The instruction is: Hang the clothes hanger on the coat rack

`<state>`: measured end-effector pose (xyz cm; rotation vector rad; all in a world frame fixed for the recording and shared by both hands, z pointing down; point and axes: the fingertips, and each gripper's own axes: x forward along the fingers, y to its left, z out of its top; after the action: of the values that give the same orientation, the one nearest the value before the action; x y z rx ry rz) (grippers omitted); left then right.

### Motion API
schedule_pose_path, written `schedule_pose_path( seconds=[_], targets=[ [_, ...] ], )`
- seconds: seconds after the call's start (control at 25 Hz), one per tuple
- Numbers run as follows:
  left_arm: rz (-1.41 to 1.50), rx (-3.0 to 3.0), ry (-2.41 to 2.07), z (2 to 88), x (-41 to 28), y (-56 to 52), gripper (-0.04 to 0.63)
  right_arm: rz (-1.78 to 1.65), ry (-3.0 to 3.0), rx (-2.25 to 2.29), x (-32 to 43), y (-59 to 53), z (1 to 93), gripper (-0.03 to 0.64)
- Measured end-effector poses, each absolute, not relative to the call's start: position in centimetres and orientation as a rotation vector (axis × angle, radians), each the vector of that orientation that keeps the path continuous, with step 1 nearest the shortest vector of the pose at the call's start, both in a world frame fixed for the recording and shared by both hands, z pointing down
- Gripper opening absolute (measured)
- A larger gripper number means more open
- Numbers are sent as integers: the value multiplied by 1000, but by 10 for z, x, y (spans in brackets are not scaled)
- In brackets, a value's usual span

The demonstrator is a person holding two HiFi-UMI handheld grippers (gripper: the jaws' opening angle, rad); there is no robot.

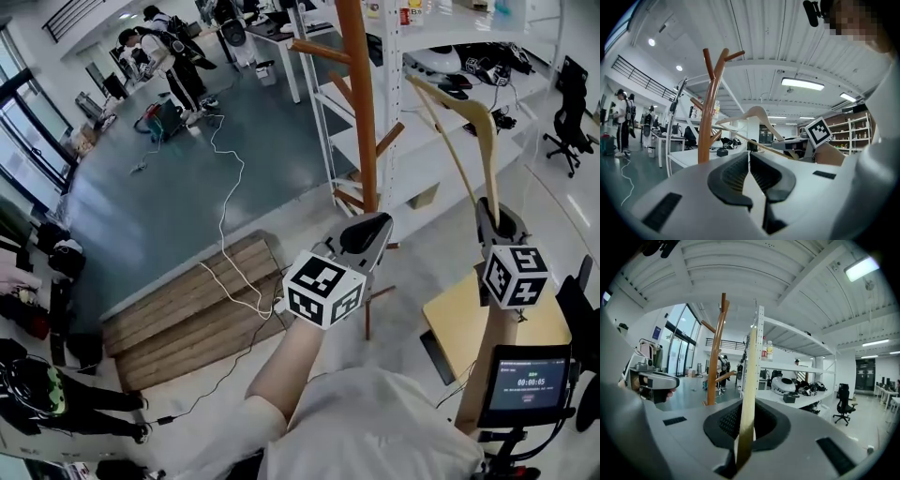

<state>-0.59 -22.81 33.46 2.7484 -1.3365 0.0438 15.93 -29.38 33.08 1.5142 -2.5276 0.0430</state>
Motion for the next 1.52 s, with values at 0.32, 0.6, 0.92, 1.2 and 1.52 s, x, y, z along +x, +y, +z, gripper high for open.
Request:
schedule_pose_path(
  seconds=[0.32,0.6,0.92,1.2,1.52],
  targets=[
    [14,2792,-1409,280,-26,-235,8,-112,-2526,1492,118,-313,261,18],
    [-6,2812,-1439,263,-46,-244,8,-229,-2477,1525,94,-326,222,18],
    [-35,2874,-1395,234,-53,-255,8,-326,-2359,1589,78,-335,188,18],
    [-43,2905,-1336,237,-71,-246,8,-363,-2331,1628,54,-319,177,18],
    [-49,2898,-1327,237,-75,-247,8,-411,-2280,1632,46,-321,168,18]
  ],
)
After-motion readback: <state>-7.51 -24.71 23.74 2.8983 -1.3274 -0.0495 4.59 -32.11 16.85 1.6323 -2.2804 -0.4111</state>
